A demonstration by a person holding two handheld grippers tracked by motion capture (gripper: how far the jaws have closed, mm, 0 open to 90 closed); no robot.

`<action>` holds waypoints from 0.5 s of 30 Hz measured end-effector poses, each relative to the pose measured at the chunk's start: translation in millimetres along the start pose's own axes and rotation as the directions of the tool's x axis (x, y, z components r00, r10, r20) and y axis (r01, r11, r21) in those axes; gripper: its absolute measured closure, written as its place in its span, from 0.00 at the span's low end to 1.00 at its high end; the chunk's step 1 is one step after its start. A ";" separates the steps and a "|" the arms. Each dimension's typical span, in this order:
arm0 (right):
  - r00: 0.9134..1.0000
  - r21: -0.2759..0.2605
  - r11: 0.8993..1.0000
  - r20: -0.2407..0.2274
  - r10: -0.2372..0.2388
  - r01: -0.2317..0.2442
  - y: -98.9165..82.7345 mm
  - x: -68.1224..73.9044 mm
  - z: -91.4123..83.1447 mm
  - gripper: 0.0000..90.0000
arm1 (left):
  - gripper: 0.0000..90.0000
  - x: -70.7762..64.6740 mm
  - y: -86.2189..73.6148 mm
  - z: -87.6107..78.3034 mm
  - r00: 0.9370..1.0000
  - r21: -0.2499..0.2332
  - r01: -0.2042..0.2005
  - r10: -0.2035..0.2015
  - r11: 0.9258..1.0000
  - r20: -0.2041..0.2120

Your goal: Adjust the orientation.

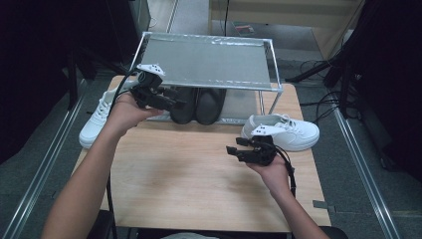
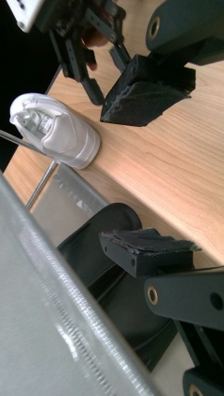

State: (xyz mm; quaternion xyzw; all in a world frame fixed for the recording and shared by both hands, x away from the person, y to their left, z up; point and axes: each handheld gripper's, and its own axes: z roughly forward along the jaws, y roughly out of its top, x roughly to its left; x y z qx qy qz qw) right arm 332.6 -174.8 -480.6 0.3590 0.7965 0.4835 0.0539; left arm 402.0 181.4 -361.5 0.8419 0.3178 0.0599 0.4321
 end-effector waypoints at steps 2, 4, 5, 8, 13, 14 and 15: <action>1.000 -0.005 1.000 0.006 -0.008 0.009 -2.6 -1.1 -3.8 0.48 | 0.40 -1.6 -5.9 2.8 1.000 0.002 0.004 -0.004 1.000 -0.002; 1.000 -0.014 1.000 0.007 -0.011 0.011 -5.0 -1.3 -6.8 0.47 | 0.40 -3.2 -12.4 5.8 1.000 0.004 0.011 -0.011 1.000 0.003; 1.000 -0.015 1.000 0.005 -0.009 0.010 -6.4 -1.2 -7.8 0.47 | 0.39 -4.0 -15.9 7.4 1.000 0.007 0.013 -0.013 1.000 0.004; 1.000 -0.012 1.000 0.006 -0.015 0.015 -9.4 -0.9 -9.5 0.46 | 0.38 -5.3 -26.3 12.6 1.000 0.014 0.018 -0.018 1.000 0.001; 1.000 -0.015 1.000 0.009 -0.011 0.011 -10.7 -2.1 -11.8 0.46 | 0.38 -4.2 -44.1 19.2 0.999 0.015 0.049 -0.050 0.999 0.017; 1.000 -0.014 1.000 0.009 -0.008 0.008 -10.9 -2.2 -11.7 0.46 | 0.38 -3.7 -47.3 19.8 0.998 0.015 0.052 -0.052 0.999 0.019; 1.000 -0.013 1.000 0.010 -0.010 0.010 -11.2 -2.2 -11.5 0.46 | 0.37 -3.0 -50.2 20.5 0.998 0.013 0.052 -0.052 0.999 0.020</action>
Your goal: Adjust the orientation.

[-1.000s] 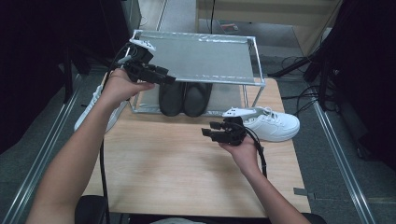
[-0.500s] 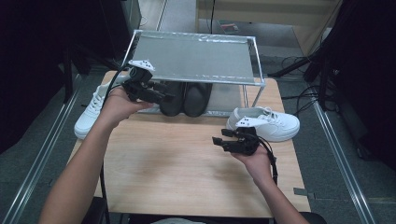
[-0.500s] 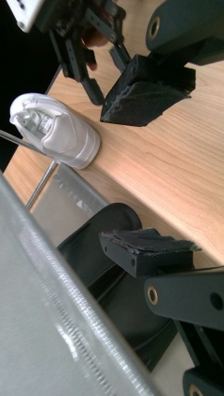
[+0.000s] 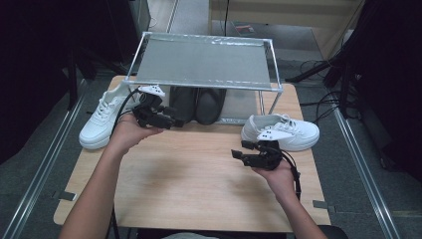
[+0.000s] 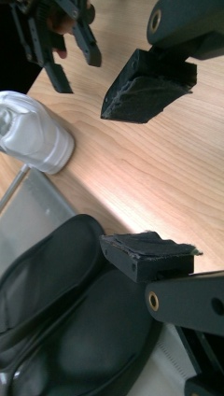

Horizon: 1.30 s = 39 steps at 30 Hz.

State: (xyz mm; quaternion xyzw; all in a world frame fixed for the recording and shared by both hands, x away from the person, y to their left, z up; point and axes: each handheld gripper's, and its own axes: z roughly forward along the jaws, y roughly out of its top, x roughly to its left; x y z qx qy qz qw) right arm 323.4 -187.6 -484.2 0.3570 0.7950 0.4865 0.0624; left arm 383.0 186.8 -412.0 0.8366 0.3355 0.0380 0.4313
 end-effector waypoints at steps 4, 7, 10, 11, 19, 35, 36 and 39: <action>1.000 0.010 1.000 0.008 -0.021 0.021 -1.1 0.0 2.7 0.46 | 0.37 1.8 -8.7 -2.3 1.000 -0.001 0.006 -0.006 1.000 -0.007; 1.000 0.014 0.999 0.004 -0.031 0.031 -1.0 0.9 5.2 0.46 | 0.37 3.5 -17.8 -5.3 1.000 -0.013 0.018 -0.018 1.000 -0.013; 0.999 0.019 0.999 0.001 -0.038 0.038 -0.9 1.1 7.5 0.46 | 0.37 6.3 -25.9 -7.3 0.999 -0.009 0.030 -0.030 1.000 -0.033; 0.999 0.018 0.999 0.000 -0.040 0.040 -0.9 1.1 7.9 0.46 | 0.37 7.7 -28.1 -8.0 0.999 -0.004 0.034 -0.034 0.999 -0.034; 0.999 0.004 0.999 0.001 -0.039 0.039 2.0 -1.5 8.9 0.46 | 0.37 14.9 -40.5 -15.5 0.997 -0.005 0.045 -0.045 0.999 -0.068; 0.999 0.019 0.999 0.003 -0.033 0.033 4.3 -4.9 13.3 0.46 | 0.37 37.6 -59.5 -43.0 0.983 -0.049 0.118 -0.123 0.992 -0.133; 0.999 0.019 0.999 0.003 -0.033 0.033 4.3 -4.9 13.3 0.46 | 0.37 37.6 -59.5 -43.0 0.983 -0.049 0.118 -0.123 0.992 -0.133; 1.000 0.020 0.999 0.003 -0.031 0.031 4.3 -5.0 13.9 0.46 | 0.37 45.2 -65.5 -49.2 0.978 -0.054 0.130 -0.137 0.990 -0.158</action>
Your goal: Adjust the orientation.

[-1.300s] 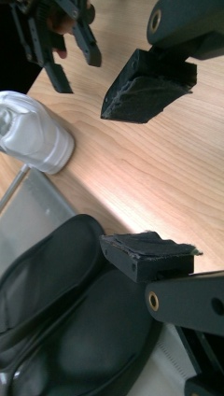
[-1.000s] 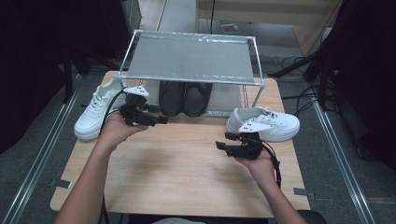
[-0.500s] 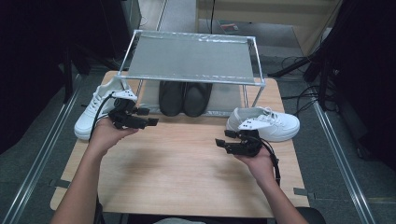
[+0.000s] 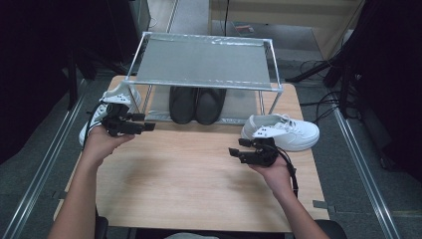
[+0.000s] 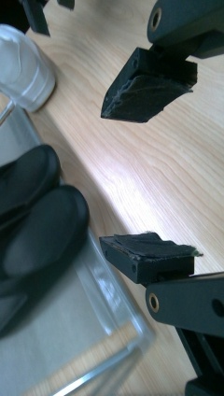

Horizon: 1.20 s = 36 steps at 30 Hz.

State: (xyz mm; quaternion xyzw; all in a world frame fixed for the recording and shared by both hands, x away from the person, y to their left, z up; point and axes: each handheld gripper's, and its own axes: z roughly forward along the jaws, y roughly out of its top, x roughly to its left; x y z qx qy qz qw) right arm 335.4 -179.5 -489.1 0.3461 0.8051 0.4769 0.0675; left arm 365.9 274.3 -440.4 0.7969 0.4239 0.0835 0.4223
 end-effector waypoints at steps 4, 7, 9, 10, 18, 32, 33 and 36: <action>1.000 0.003 1.000 -0.003 -0.004 0.004 -0.3 0.9 1.5 0.46 | 0.38 8.9 -3.8 -6.7 0.999 -0.010 0.017 -0.017 1.000 -0.029; 1.000 0.011 1.000 -0.006 -0.005 0.005 -0.5 1.8 2.8 0.46 | 0.38 15.4 -6.3 -12.0 0.998 -0.017 0.028 -0.029 0.999 -0.048; 1.000 0.014 1.000 -0.007 -0.006 0.006 -0.7 2.0 3.5 0.46 | 0.38 20.6 -8.4 -15.3 0.998 -0.023 0.042 -0.043 0.999 -0.056; 1.000 0.016 1.000 -0.007 -0.008 0.008 -0.8 1.9 3.8 0.46 | 0.38 23.3 -9.5 -16.5 0.997 -0.027 0.047 -0.049 0.999 -0.064; 1.000 0.021 1.000 0.000 -0.003 0.003 -2.2 1.5 3.5 0.46 | 0.38 44.0 -16.8 -22.7 0.989 -0.048 0.097 -0.102 0.994 -0.104; 0.999 0.030 0.999 0.027 0.020 -0.021 -9.9 1.5 -1.4 0.46 | 0.40 81.3 -16.5 -25.4 0.970 -0.058 0.143 -0.151 0.988 -0.189; 0.999 0.031 0.999 0.031 0.022 -0.022 -10.6 1.5 -1.9 0.46 | 0.41 83.3 -15.5 -25.4 0.969 -0.054 0.140 -0.148 0.989 -0.198; 0.999 0.029 0.999 0.039 0.024 -0.025 -12.8 1.2 -3.9 0.46 | 0.41 89.9 -12.1 -25.1 0.964 -0.045 0.140 -0.146 0.989 -0.220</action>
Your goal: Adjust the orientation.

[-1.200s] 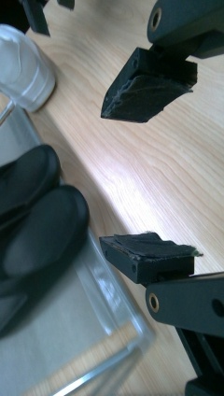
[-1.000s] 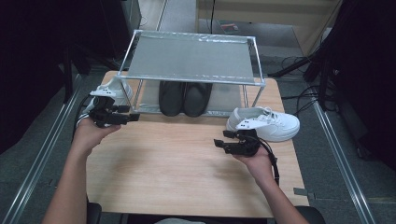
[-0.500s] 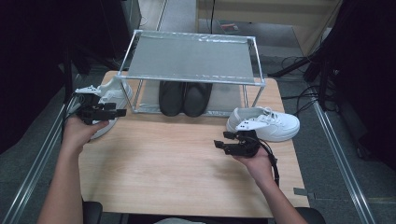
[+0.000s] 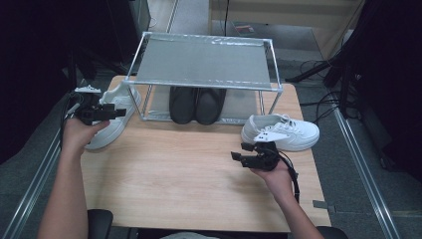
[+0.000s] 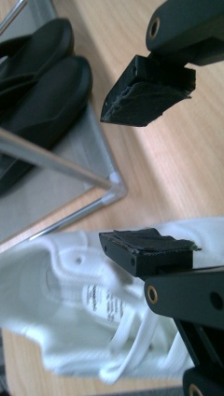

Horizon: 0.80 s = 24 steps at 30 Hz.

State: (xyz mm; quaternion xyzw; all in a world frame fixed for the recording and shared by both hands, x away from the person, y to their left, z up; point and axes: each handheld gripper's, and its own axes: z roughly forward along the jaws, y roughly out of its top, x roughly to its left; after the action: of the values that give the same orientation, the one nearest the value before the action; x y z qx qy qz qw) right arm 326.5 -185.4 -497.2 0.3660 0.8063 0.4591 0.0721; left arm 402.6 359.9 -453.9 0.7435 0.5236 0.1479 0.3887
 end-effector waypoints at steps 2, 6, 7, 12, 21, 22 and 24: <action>1.000 -0.003 1.000 0.003 0.008 -0.008 -1.4 -0.4 -1.4 0.46 | 0.42 5.0 2.6 1.8 1.000 0.007 0.014 -0.014 1.000 -0.009; 1.000 -0.002 1.000 0.016 0.018 -0.018 -4.0 -1.3 -4.5 0.46 | 0.43 13.1 6.1 3.0 0.999 0.003 0.020 -0.020 1.000 -0.027; 1.000 -0.005 1.000 0.019 0.020 -0.020 -4.8 -1.5 -5.1 0.46 | 0.43 15.2 7.2 2.9 0.999 0.005 0.015 -0.015 1.000 -0.029; 0.999 -0.007 0.999 0.030 0.034 -0.034 -8.1 -3.0 -9.0 0.46 | 0.45 21.4 8.5 6.5 0.999 -0.042 0.012 -0.014 0.999 -0.050; 0.999 -0.009 0.999 0.035 0.041 -0.040 -10.8 -3.9 -11.4 0.46 | 0.51 39.9 -2.4 25.7 0.997 -0.003 0.067 -0.067 0.998 -0.031; 0.999 -0.009 0.999 0.033 0.038 -0.038 -10.9 -4.0 -11.2 0.46 | 0.51 39.5 -2.9 28.9 0.997 0.005 0.068 -0.068 0.998 -0.030; 0.999 -0.005 0.999 0.034 0.037 -0.037 -10.9 -3.8 -11.0 0.46 | 0.52 38.6 -3.5 32.9 0.998 0.010 0.055 -0.055 0.998 -0.029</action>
State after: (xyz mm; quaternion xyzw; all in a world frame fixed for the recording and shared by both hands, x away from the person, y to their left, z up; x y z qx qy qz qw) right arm 318.5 -198.8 -500.5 0.3885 0.7970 0.4559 0.0779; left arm 436.6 381.1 -485.2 0.7288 0.5501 0.1449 0.3811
